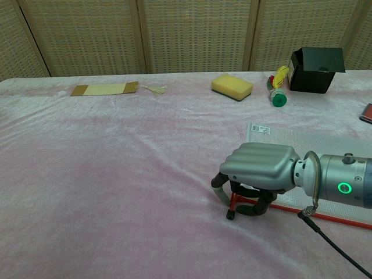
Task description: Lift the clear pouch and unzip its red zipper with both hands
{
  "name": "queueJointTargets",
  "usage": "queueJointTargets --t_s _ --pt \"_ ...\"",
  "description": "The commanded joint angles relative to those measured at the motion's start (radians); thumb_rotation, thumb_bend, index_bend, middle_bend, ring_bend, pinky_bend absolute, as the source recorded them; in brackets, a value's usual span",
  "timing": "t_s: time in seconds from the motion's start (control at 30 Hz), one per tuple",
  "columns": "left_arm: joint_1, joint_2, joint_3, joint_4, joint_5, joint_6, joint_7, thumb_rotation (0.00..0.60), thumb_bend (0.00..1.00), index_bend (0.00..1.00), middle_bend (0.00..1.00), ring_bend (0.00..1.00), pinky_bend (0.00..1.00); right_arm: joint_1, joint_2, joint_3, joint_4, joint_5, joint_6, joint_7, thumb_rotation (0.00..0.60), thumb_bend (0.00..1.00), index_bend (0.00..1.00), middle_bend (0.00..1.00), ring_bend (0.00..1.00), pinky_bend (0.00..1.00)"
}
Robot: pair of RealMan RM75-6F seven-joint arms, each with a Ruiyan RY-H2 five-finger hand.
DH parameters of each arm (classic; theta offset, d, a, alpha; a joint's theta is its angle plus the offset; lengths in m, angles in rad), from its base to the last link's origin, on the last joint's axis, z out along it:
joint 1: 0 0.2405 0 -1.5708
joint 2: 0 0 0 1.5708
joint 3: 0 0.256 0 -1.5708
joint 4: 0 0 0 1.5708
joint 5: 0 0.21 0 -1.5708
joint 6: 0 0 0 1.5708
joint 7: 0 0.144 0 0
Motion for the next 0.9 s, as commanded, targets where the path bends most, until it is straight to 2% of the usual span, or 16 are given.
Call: queueJointTargets --t_s 0.03,0.27,0.67,0.9 --pt "0.0 0.0 0.0 0.0 0.0 0.0 -0.001 0.6 0.0 0.0 0.0 0.0 0.0 -0.002 -0.002 -0.002 0.005 -0.001 0.005 0.007 0.6 0.57 0.56 0.94 0.87 1.0" --pt "-0.001 -0.003 0.002 0.0 0.001 -0.001 0.006 0.6 0.0 0.0 0.0 0.0 0.0 -0.007 -0.007 -0.012 0.023 -0.011 0.018 0.03 0.6 0.62 0.58 0.94 0.88 1.0" --pt "-0.002 -0.005 0.002 -0.001 -0.003 -0.003 0.01 0.6 0.0 0.0 0.0 0.0 0.0 -0.014 -0.008 -0.017 0.035 -0.024 0.045 0.07 0.6 0.63 0.68 0.95 0.88 1.0" --pt "-0.004 -0.004 0.002 0.001 -0.006 -0.007 0.006 0.6 0.0 0.0 0.0 0.0 0.0 -0.025 0.021 -0.002 -0.004 -0.038 0.101 0.148 0.6 0.64 0.72 0.95 0.88 1.0"
